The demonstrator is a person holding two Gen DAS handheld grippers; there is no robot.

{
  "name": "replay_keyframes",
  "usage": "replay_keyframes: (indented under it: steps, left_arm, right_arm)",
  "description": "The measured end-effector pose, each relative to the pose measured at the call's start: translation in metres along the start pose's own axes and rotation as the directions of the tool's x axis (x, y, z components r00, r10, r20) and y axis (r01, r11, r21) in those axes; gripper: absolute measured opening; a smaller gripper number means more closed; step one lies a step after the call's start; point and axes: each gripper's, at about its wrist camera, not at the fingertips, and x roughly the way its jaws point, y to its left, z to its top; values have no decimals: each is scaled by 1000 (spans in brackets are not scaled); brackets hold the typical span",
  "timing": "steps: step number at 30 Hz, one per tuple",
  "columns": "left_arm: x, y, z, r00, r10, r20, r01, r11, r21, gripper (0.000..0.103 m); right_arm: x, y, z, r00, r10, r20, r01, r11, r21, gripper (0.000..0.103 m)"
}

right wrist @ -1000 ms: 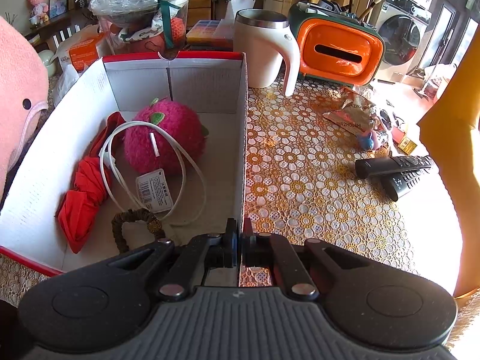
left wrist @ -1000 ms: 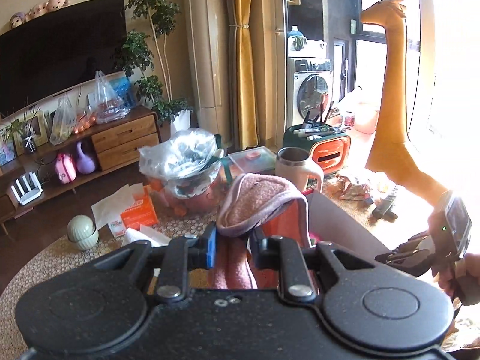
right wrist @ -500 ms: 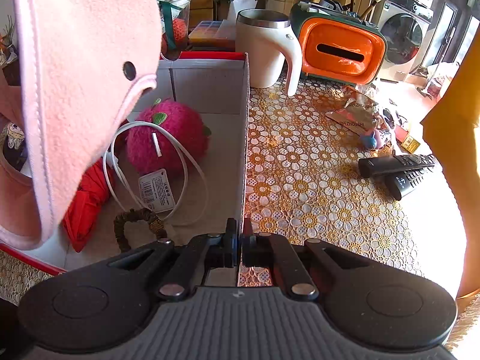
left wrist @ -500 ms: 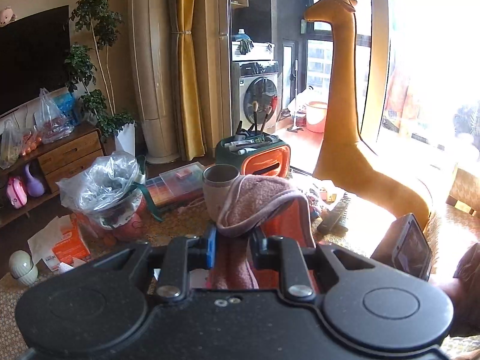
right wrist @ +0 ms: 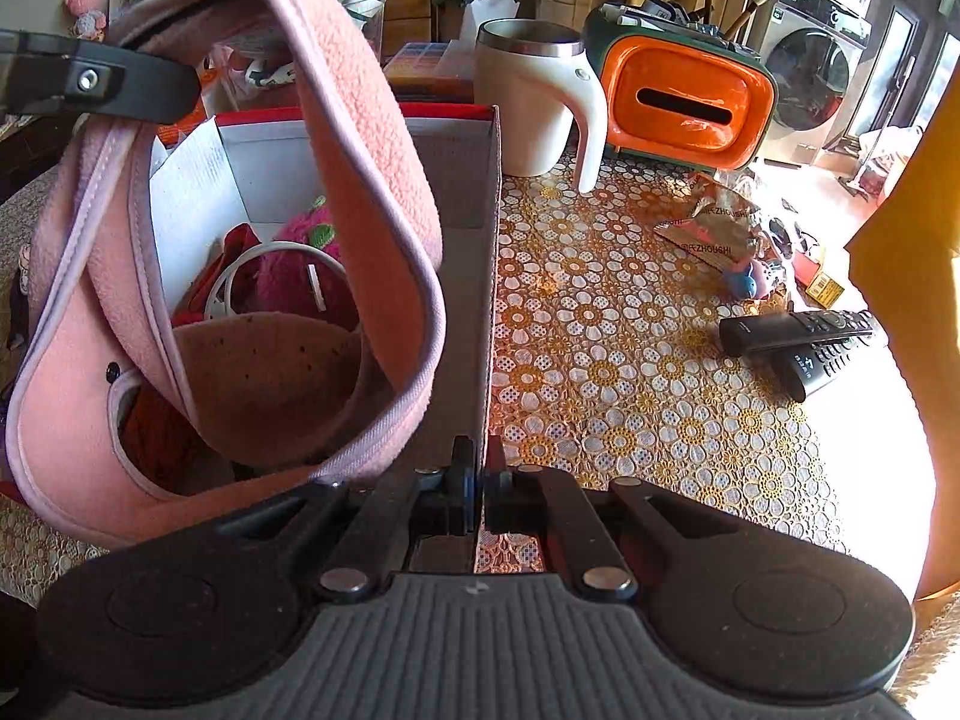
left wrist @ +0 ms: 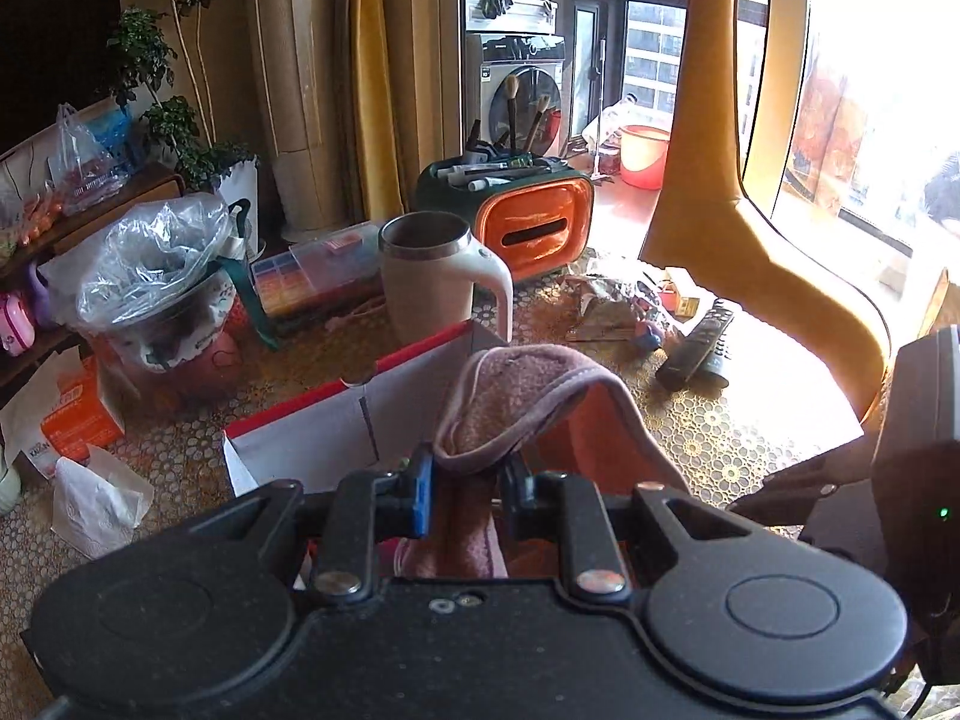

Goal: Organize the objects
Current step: 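Lift the pink cap into the shoebox and release it over the ball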

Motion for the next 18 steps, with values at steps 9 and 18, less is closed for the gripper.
replay_keyframes:
  steps: [9, 18]
  left_arm:
    - [42, 1, -26, 993, 46, -107, -42, 998, 39, 21]
    - [60, -1, -42, 981, 44, -187, -33, 997, 65, 22]
  right_arm:
    - [1, 1, 0, 1000, -3, 1, 3, 1000, -5, 2]
    - [1, 1, 0, 1000, -4, 1, 4, 1000, -7, 2]
